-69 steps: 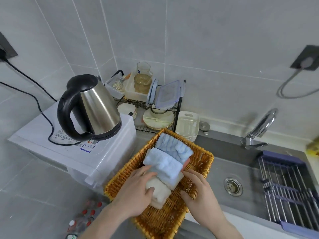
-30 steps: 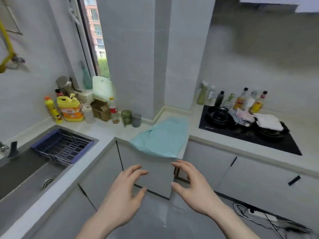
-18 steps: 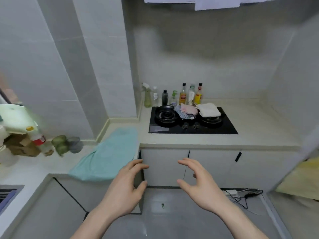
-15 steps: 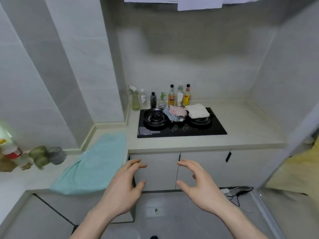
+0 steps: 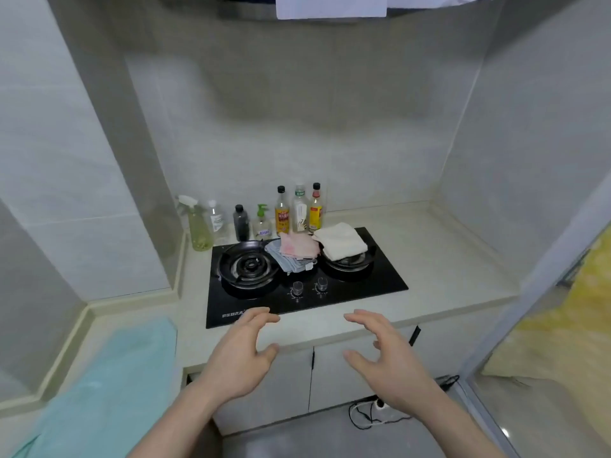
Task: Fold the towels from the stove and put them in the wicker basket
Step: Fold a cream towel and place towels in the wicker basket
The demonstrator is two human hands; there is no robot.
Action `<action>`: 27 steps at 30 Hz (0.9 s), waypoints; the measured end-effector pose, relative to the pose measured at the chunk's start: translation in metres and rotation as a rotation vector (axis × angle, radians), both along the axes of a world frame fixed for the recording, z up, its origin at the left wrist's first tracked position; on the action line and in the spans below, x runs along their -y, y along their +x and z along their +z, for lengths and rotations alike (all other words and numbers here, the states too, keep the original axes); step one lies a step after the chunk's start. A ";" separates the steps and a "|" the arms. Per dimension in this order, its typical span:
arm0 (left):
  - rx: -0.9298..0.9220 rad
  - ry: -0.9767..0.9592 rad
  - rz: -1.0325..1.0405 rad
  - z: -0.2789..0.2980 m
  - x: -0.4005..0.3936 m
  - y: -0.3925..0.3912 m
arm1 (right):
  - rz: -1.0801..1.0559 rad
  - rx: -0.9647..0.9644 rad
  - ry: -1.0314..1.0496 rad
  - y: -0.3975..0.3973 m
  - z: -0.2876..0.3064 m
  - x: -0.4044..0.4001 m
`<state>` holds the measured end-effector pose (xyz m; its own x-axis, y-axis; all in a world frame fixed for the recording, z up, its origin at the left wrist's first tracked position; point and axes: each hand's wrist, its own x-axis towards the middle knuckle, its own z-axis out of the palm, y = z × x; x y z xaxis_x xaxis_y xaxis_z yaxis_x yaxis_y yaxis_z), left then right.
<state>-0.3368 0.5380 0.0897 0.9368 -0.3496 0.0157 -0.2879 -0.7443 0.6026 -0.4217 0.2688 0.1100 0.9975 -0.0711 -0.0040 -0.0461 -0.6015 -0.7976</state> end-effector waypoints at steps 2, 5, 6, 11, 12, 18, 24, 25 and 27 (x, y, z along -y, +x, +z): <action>-0.031 -0.017 -0.026 -0.001 0.018 0.030 | -0.018 -0.002 -0.004 0.014 -0.001 0.014; -0.095 -0.020 -0.070 -0.010 0.047 0.084 | -0.037 0.007 -0.015 0.042 0.000 0.039; -0.117 -0.017 -0.067 -0.014 0.058 0.104 | -0.045 0.006 -0.014 0.053 -0.001 0.049; -0.282 -0.022 0.037 -0.037 0.116 0.200 | -0.015 -0.036 -0.013 0.117 -0.007 0.103; -0.313 -0.011 0.065 -0.042 0.124 0.217 | -0.008 -0.039 -0.022 0.129 -0.008 0.113; -0.419 0.119 0.251 -0.069 0.160 0.302 | 0.050 -0.059 -0.047 0.215 -0.012 0.173; -0.372 0.187 0.234 -0.093 0.189 0.355 | 0.079 -0.114 -0.047 0.277 -0.024 0.203; -0.390 0.197 0.201 -0.096 0.199 0.366 | 0.072 -0.119 -0.045 0.284 -0.026 0.207; -0.454 0.182 0.129 -0.105 0.223 0.388 | 0.051 -0.129 -0.040 0.299 -0.032 0.213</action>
<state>0.0514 0.3147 -0.0154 0.8708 -0.1900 -0.4534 0.0742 -0.8610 0.5032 -0.1229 0.0557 0.0784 0.9911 -0.0230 -0.1310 -0.1155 -0.6368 -0.7623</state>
